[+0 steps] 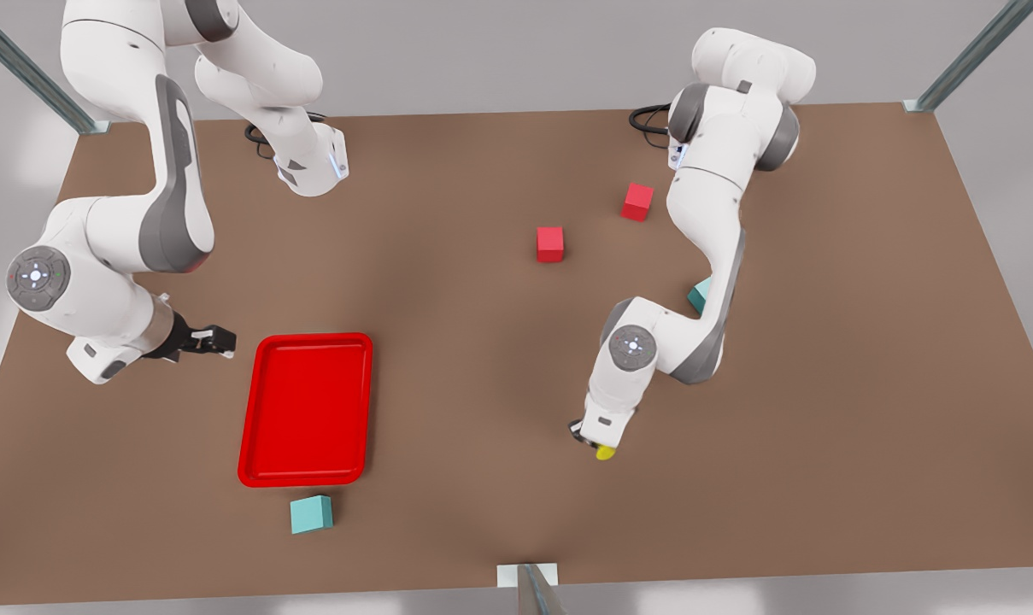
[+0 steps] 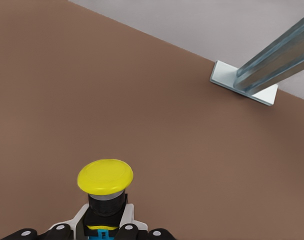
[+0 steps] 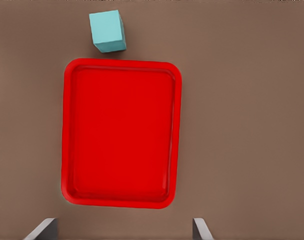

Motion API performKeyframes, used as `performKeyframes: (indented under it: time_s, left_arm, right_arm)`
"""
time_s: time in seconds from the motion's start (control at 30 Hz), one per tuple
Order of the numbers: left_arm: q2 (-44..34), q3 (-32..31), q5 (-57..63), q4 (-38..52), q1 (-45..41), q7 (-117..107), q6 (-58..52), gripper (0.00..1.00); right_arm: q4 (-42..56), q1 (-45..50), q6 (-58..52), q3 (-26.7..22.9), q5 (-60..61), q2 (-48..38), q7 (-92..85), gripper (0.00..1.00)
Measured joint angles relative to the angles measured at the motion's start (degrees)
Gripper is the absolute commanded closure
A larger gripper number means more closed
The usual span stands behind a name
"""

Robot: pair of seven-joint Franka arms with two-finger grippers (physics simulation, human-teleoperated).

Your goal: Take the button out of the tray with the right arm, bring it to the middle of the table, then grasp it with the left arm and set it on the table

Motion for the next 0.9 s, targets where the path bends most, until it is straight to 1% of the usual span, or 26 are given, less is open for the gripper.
performKeyframes:
  time_s: [0.03,0.1,0.13,0.2,0.27,0.4,0.63,0.9]
  left_arm:
    - [0.48,2.23,1.97,-0.1,-2.11,-2.27,0.99,0.65]
    - [2.19,9.07,5.26,-0.15,-7.6,-6.82,2.71,0.65]
    - [2.83,10.92,6.56,-0.14,-9.02,-9.04,3.48,0.65]
    - [4.3,13.26,8.51,-0.14,-10.31,-13.44,5.95,0.65]
    - [5.47,14.28,9.64,-0.28,-10.82,-17.59,9.12,0.65]
    - [7.94,21.59,12.3,-2.5,-15.91,-25.06,15.83,0.65]
    - [11.43,24.97,25.92,-3.56,-19.25,-37.25,22.7,0.65]
    - [15.17,29.58,31.33,-4.19,-24.03,-48.95,25.09,0.65]
  right_arm:
    - [1.11,0.15,-0.28,0.01,0.05,0.61,0.01,0.0]
    - [1.83,0.14,-0.91,0.01,0.23,1.05,0.04,0.0]
    - [1.98,0.14,-1.14,0.05,0.22,1.06,0.06,0.0]
    - [2.04,-0.24,-1.37,0.02,0.31,1.57,0.05,0.0]
    - [2.07,-1.63,-1.61,-0.02,0.44,1.79,-0.13,0.0]
    - [2.21,-2.66,-2.38,-0.02,0.97,1.67,-0.44,0.0]
    - [2.44,-3.13,-4.16,-0.06,0.92,1.28,-0.85,0.0]
    - [4.03,-3.24,-5.58,-0.43,0.89,1.95,-1.14,0.0]
